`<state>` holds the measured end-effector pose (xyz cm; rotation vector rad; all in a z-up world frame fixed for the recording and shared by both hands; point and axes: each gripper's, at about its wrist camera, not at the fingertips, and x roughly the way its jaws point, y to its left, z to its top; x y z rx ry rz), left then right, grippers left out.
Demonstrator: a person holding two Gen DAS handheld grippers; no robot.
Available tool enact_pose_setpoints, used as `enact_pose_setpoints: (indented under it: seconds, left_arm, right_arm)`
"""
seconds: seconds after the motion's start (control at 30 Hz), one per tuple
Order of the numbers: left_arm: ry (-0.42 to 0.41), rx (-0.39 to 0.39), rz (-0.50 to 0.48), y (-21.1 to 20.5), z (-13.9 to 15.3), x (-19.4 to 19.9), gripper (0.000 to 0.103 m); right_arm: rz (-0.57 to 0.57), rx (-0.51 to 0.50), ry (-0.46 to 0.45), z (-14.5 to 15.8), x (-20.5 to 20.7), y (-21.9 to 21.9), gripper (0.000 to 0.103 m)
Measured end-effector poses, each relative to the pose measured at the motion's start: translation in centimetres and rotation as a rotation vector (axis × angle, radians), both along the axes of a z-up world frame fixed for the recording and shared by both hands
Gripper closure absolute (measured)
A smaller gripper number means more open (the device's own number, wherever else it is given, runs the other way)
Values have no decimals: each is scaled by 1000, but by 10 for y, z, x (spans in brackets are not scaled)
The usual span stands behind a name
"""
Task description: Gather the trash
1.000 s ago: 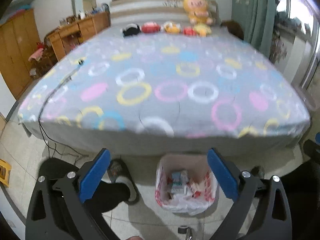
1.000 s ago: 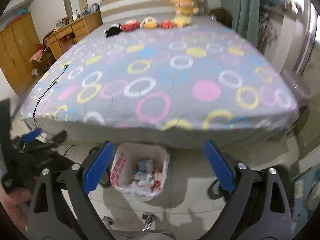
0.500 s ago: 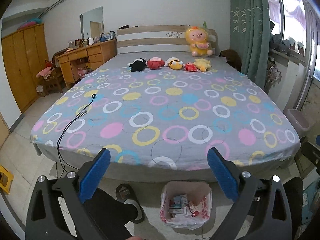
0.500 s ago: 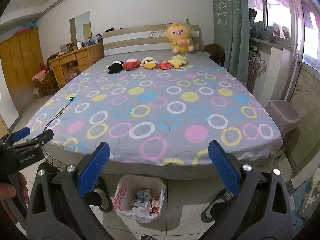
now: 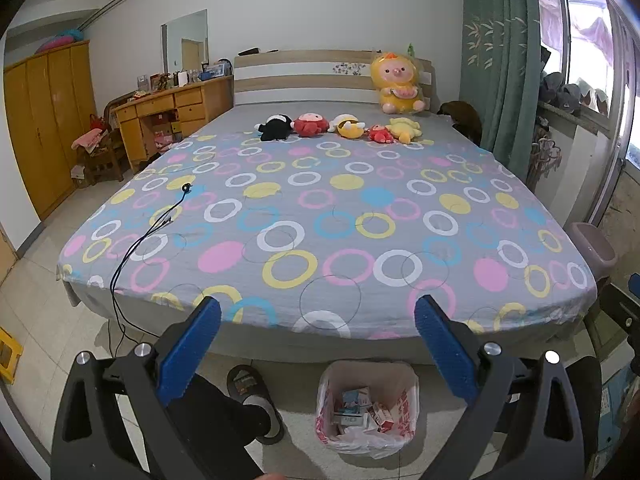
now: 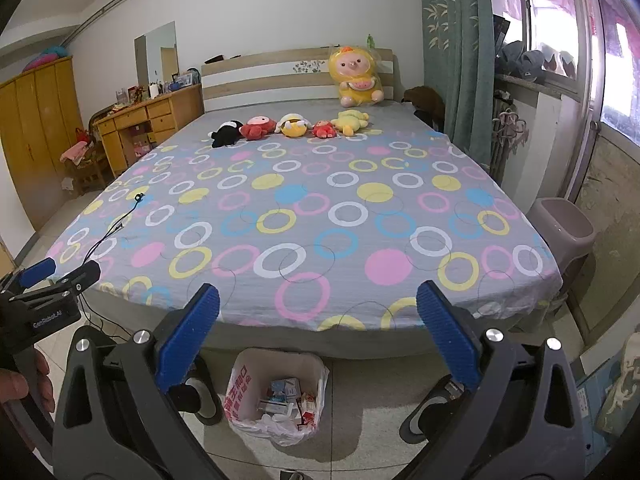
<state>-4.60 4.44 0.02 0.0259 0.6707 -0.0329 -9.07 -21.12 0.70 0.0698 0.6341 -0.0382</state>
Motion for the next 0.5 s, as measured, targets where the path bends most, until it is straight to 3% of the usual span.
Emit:
enact_pose_setpoints:
  seconds: [0.5]
  left_arm:
    - [-1, -6, 0, 0, 0, -1, 8]
  right_arm:
    - [-2, -7, 11, -4, 1, 3, 7]
